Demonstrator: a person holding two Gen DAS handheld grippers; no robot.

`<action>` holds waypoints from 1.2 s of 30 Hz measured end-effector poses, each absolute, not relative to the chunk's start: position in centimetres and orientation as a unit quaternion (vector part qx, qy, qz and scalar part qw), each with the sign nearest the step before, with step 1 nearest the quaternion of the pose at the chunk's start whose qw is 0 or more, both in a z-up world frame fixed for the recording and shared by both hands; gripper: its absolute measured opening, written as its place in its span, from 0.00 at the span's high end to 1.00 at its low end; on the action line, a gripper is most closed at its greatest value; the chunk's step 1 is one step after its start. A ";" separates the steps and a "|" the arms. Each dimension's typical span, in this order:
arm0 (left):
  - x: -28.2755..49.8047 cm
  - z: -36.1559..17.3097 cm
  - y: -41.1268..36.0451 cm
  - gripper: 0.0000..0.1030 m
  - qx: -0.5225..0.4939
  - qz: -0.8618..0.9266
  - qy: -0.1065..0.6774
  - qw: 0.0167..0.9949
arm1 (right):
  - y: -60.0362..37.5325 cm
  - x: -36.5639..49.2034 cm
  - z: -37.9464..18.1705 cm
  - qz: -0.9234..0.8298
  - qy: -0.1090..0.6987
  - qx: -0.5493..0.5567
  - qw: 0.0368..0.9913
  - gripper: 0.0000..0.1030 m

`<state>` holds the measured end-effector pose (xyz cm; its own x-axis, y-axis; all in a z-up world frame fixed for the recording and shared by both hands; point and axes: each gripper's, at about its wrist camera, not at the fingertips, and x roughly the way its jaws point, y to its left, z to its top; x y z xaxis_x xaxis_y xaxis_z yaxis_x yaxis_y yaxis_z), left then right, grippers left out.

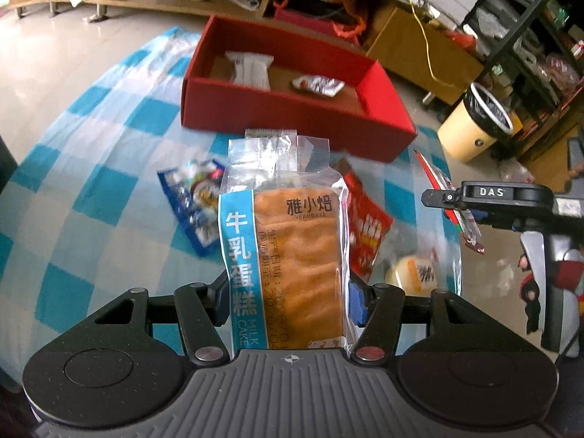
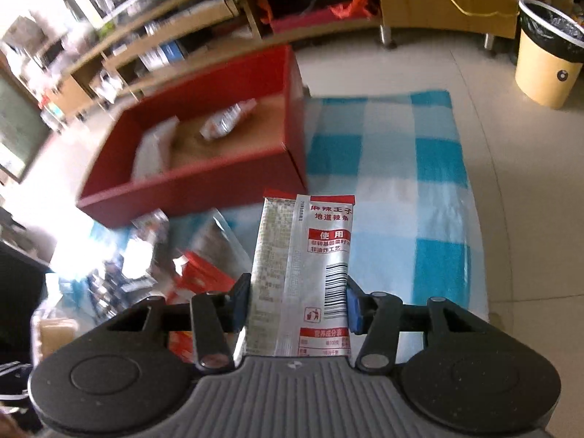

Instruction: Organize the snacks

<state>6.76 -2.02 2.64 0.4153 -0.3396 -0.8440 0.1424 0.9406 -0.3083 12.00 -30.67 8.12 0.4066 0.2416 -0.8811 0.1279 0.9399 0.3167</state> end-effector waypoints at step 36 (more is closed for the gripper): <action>23.7 5.3 -6.8 0.36 -0.068 -0.104 0.443 0.888 | -26.3 24.6 10.0 0.073 0.468 0.211 0.855 0.51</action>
<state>23.74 -6.76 5.34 0.5850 -0.2451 -0.7731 0.1250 0.9691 -0.2127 24.57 -26.26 10.00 0.5518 0.3216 -0.7695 0.0728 0.9006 0.4286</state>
